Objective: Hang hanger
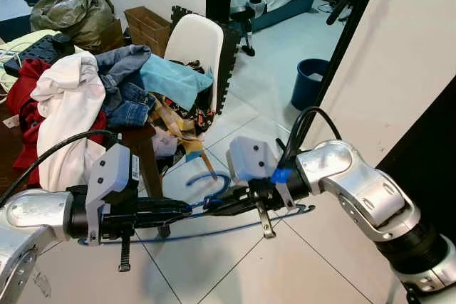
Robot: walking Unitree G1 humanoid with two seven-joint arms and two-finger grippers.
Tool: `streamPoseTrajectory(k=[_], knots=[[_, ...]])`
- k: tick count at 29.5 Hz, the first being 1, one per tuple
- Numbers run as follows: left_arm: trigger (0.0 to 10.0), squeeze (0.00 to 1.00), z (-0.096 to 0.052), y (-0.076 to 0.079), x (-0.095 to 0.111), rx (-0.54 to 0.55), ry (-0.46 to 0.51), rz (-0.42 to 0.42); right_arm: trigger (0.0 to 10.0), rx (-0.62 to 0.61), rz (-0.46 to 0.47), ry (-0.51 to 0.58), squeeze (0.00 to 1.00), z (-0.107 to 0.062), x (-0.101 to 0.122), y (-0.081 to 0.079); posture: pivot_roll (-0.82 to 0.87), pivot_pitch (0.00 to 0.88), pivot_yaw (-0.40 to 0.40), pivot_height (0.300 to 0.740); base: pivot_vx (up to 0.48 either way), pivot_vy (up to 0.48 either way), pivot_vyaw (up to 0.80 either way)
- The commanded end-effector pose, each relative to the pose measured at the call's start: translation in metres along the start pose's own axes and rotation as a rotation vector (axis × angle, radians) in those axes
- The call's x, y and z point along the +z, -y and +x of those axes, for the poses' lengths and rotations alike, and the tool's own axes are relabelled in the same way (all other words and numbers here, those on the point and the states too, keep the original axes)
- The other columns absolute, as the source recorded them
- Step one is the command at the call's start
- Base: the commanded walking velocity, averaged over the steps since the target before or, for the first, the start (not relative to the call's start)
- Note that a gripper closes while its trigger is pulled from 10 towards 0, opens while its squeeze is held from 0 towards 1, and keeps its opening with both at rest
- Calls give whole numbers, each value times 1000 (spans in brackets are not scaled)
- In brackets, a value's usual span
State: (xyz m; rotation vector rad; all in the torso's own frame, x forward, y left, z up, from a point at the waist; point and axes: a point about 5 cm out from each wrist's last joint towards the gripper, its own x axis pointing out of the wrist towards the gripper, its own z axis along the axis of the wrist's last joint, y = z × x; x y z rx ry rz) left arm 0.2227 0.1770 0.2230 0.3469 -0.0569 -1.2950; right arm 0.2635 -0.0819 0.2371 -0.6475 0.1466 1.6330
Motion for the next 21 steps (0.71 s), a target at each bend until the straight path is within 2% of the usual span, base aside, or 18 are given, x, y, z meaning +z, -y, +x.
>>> streamPoseTrajectory(k=[1, 7, 8, 10, 11, 14, 20, 21], knots=[[10000, 0, 0, 1, 8, -25, -8, 54, 0, 32, -11, -40, 0, 2, -3, -5, -30, 100, -29, 740, 0, 0, 0], [10000, 0, 2, -1, 12, -24, 1, 61, 0, 39, -23, -62, 0, 1, -4, -5, -25, 96, -30, 740, 0, 0, 0], [10000, 224, 2, -1, 13, -21, 24, 38, 0, 32, -25, -57, 0, 1, -4, -4, -25, 96, -30, 740, 0, 0, 0], [10000, 224, 2, -1, 13, -21, 24, 38, 0, 32, -25, -57, 0, 1, -4, -4, -25, 96, -30, 740, 0, 0, 0], [10000, 1000, 3, -3, 15, -2, 42, 28, 0, 15, -24, -38, 0, 2, -2, -2, -23, 95, -31, 740, 0, 0, 0], [10000, 1000, 3, -6, 12, 44, 42, 19, 0, -47, 35, 59, 0, 4, -1, 8, -26, 90, -34, 740, 0, 0, 0], [10000, 1000, 1, -10, 11, 92, 33, 29, 0, -83, 85, 55, 0, 5, -13, 13, -24, 88, -36, 740, 0, 0, 0], [10000, 1000, -4, -14, 10, 127, 15, 37, 0, -95, 101, 46, 0, 3, -18, 14, -24, 92, -38, 740, 0, 0, 0]])
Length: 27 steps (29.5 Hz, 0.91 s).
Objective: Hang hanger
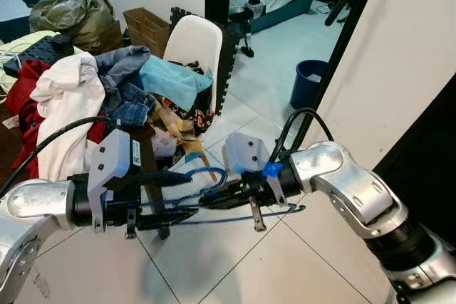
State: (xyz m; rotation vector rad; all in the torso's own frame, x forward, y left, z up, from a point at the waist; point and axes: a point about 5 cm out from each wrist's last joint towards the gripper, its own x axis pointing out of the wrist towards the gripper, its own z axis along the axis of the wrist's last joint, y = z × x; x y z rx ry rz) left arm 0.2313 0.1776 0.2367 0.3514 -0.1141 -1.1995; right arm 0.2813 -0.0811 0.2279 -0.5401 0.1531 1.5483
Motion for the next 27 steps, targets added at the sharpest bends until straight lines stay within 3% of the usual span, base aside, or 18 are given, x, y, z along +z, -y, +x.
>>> streamPoseTrajectory(k=[1, 2, 4, 8, 9, 11, 12, 13, 14, 16, 17, 18, 19, 20, 22, 25, 27], knots=[[10000, 1000, -4, -2, -1, 26, -9, 6, 0, -9, 13, -2, 0, -2, -5, 0, -24, 92, -38, 740, 0, 0, 0], [10000, 1000, -22, -14, -3, 116, -80, 48, 0, -50, 49, -9, 0, -11, -13, 4, -21, 93, -44, 740, 0, 0, 0], [10000, 1000, -22, -14, -3, 116, -80, 48, 0, -50, 49, -9, 0, -11, -13, 4, -21, 93, -44, 740, 0, 0, 0], [10000, 1000, -61, -39, 10, 325, -131, 131, 0, -242, 133, -16, 0, -30, -30, 25, -23, 95, -43, 740, 0, 0, 0], [10000, 1000, -61, -39, 10, 325, -131, 131, 0, -242, 133, -16, 0, -30, -30, 25, -23, 95, -43, 740, 0, 0, 0], [10000, 1000, -82, -58, 16, 568, -145, 207, 0, -471, 232, 50, 0, -42, -36, 49, -20, 97, -43, 740, 0, 0, 0], [10000, 1000, -82, -58, 16, 568, -145, 207, 0, -471, 232, 50, 0, -42, -36, 49, -20, 97, -43, 740, 0, 0, 0], [10000, 1000, -89, -64, 18, 664, -149, 234, 0, -550, 277, 84, 0, -46, -37, 57, -20, 99, -42, 740, 0, 0, 0], [10000, 1000, -95, -72, 16, 841, -115, 224, 0, -670, 351, 215, 0, -51, -29, 70, -18, 101, -42, 740, 0, 0, 0], [10000, 1000, -95, -72, 16, 841, -115, 224, 0, -670, 351, 215, 0, -51, -29, 70, -18, 101, -42, 740, 0, 0, 0], [10000, 1000, -99, -77, 15, 951, -90, 207, 0, -735, 405, 306, 0, -54, -24, 77, -17, 101, -42, 740, 0, 0, 0], [10000, 459, -77, -72, -10, 1186, 35, -22, 10000, -741, 487, 534, 0, -46, -2, 79, -15, 105, -45, 740, 0, 0, 0], [10000, 459, -72, -70, -14, 1211, 52, -59, 10000, -734, 488, 557, 0, -44, 1, 79, -15, 105, -45, 740, 0, 0, 0], [10000, 0, -59, -63, -24, 1250, 71, -116, 10000, -748, 510, 572, 0, -38, 2, 77, -9, 108, -49, 740, 0, 0, 719], [10000, 0, -59, -63, -24, 1250, 71, -116, 10000, -748, 510, 572, 0, -38, 2, 77, -9, 108, -49, 740, 0, 0, 719], [10000, 0, -20, -37, -51, 1347, 7, -225, 10000, -764, 527, 638, 0, -12, 10, 66, 5, 110, -54, 740, 0, 0, 719], [10000, 0, -14, -32, -57, 1365, -13, -242, 10000, -766, 524, 657, 0, -7, 13, 64, 5, 110, -54, 740, 0, 0, 719]])
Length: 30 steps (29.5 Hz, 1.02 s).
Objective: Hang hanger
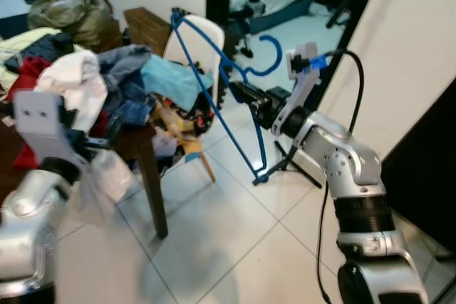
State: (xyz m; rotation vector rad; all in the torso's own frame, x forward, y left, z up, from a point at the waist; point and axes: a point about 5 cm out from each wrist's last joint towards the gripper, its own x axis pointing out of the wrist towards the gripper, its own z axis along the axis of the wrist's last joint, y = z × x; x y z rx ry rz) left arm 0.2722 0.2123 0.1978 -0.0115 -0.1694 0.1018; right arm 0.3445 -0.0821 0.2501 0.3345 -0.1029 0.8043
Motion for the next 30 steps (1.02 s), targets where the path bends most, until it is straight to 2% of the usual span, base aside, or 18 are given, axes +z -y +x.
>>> streamPoseTrajectory(k=[1, 2, 5, 8, 10, 15, 16, 18, 22, 23, 30], knots=[[10000, 0, -2, 0, -2, 42, -13, 28, 10000, 14, -27, 31, 0, 2, 5, -8, 5, 110, -54, 740, 0, 0, 719], [10000, 0, -5, 6, -7, 47, -28, 15, 10000, 14, -18, 46, 0, 4, 2, -13, 10, 107, -46, 740, 0, 0, 719], [10000, 0, -7, 10, -10, 43, -34, 14, 10000, -7, -14, 52, 0, 5, -2, -15, 17, 108, -45, 740, 0, 0, 719], [10000, 0, -9, 14, -9, 29, -36, 81, 10000, -69, -42, 38, 0, 4, -11, -15, 21, 108, -41, 740, 0, 0, 719], [10000, 0, -11, 6, -6, 54, -28, 191, 10000, -115, -72, 7, 0, -5, -20, -13, 21, 107, -34, 740, 0, 0, 719], [10000, 0, -14, -5, -5, 76, -23, 250, 10000, -142, -100, -16, 0, -13, -25, -10, 17, 106, -26, 740, 0, 0, 719], [10000, 0, -15, -10, -4, 96, -21, 255, 10000, -169, -140, -33, 0, -19, -27, -5, 16, 106, -21, 740, 0, 0, 719], [10000, 0, -17, -19, -1, 129, -11, 282, 10000, -247, -197, -61, 0, -32, -28, 16, 13, 107, -18, 740, 0, 0, 719], [10000, 0, -18, -21, 1, 144, -5, 298, 10000, -288, -218, -70, 0, -38, -27, 27, 13, 107, -18, 740, 0, 0, 719], [10000, 0, -18, -23, 0, 150, -14, 294, 10000, -311, -240, -76, 0, -41, -26, 34, 17, 104, -11, 740, 0, 0, 725], [10000, 0, -19, -20, -2, 130, -34, 303, 10000, -344, -247, -78, 0, -40, -27, 38, 20, 105, -11, 740, 0, 0, 722]])
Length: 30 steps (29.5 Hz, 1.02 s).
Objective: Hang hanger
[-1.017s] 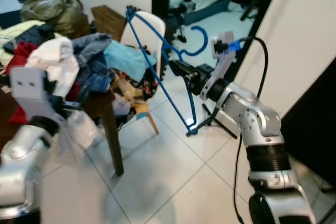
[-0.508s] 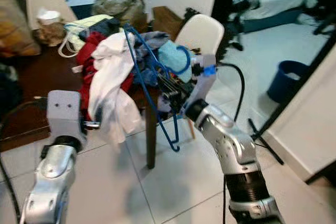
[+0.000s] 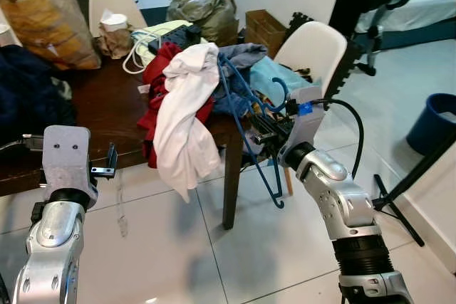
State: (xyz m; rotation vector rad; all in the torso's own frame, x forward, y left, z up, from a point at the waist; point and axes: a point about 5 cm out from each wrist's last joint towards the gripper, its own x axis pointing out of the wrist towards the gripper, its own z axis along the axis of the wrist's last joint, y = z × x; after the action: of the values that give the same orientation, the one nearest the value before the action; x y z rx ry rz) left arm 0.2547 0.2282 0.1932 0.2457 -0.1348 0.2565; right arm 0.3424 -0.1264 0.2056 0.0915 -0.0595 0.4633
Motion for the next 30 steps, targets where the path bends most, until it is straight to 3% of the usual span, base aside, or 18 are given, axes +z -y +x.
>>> streamPoseTrajectory(k=[1, 10, 15, 16, 22, 30], knots=[[10000, 0, -5, 0, -4, -16, -24, 34, 10000, -4, -10, -5, 0, 0, -5, -3, 19, 107, -12, 740, 0, 0, 719], [10000, 0, -14, 10, -16, -32, -64, 21, 10000, -3, 71, -72, 0, -8, -32, -12, 12, 115, -16, 740, 0, 0, 719], [10000, 0, -13, 13, -20, -30, -115, -4, 10000, -1, 74, -72, 0, -7, -33, -12, 8, 111, -14, 740, -192, 0, 719], [10000, 0, -12, 14, -18, -35, -98, -32, 10000, 2, 77, -72, 0, -6, -33, -11, 6, 111, -13, 740, -472, 0, 719], [10000, 0, -9, 18, -12, -63, -46, -14, 10000, 27, 67, -63, 0, -2, -30, -16, 3, 107, -13, 740, 0, 0, 723], [10000, 0, -9, 19, -12, -65, -46, -19, 10000, 38, 62, -54, 0, -2, -29, -17, -4, 113, -10, 740, 0, 0, 719]])
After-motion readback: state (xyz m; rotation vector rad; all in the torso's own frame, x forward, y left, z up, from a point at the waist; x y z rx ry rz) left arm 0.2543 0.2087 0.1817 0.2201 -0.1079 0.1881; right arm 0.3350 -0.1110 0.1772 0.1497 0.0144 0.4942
